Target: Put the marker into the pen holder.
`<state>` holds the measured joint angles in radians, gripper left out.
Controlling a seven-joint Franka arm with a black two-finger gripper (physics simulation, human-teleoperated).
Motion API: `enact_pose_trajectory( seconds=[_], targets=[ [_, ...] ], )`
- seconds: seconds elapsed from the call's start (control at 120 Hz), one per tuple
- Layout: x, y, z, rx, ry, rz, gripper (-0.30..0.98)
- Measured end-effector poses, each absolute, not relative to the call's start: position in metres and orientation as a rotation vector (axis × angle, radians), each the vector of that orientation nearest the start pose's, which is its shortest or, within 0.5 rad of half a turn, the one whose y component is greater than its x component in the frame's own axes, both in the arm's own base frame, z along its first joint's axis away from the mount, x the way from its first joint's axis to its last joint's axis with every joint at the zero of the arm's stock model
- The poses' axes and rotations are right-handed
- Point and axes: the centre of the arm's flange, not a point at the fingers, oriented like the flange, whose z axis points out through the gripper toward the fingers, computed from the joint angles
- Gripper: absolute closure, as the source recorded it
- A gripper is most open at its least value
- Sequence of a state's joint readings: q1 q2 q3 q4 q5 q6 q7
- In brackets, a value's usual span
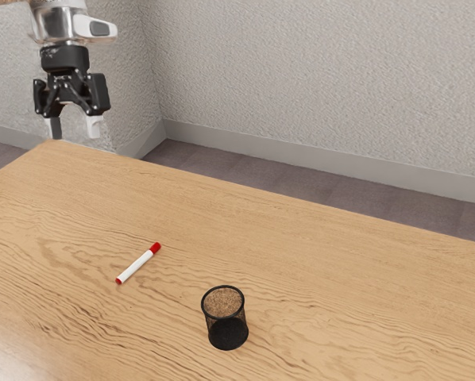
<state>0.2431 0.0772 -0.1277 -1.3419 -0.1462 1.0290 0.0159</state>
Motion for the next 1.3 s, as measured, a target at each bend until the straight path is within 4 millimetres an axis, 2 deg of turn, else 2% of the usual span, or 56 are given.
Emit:
enact_pose_trajectory(
  seconds=[0.075, 0.108, 0.142, 0.217, 0.333, 0.425, 0.542, 0.633, 0.767, 1.042, 1.3],
  targets=[
    [0.527, 0.039, 0.649, -3.261, -0.076, 0.479, 0.0],
    [0.53, 0.038, 0.642, -3.255, -0.079, 0.452, 0.0],
    [0.532, 0.037, 0.618, -3.239, -0.089, 0.48, 0.0],
    [0.52, 0.04, 0.543, -3.2, -0.13, 0.587, 0.0],
    [0.499, 0.044, 0.448, -3.175, -0.172, 0.644, 0.0],
    [0.501, 0.053, 0.4, -3.171, -0.209, 0.615, 0.0],
    [0.513, 0.071, 0.361, -3.171, -0.266, 0.557, 0.0],
    [0.507, 0.082, 0.328, -3.166, -0.303, 0.513, 0.0],
    [0.519, 0.075, 0.301, -3.149, -0.234, 0.383, 0.07],
    [0.537, 0.062, 0.282, -3.108, -0.055, 0.22, 0.37],
    [0.53, 0.071, 0.269, -3.101, -0.022, 0.199, 0.51]
  ],
)
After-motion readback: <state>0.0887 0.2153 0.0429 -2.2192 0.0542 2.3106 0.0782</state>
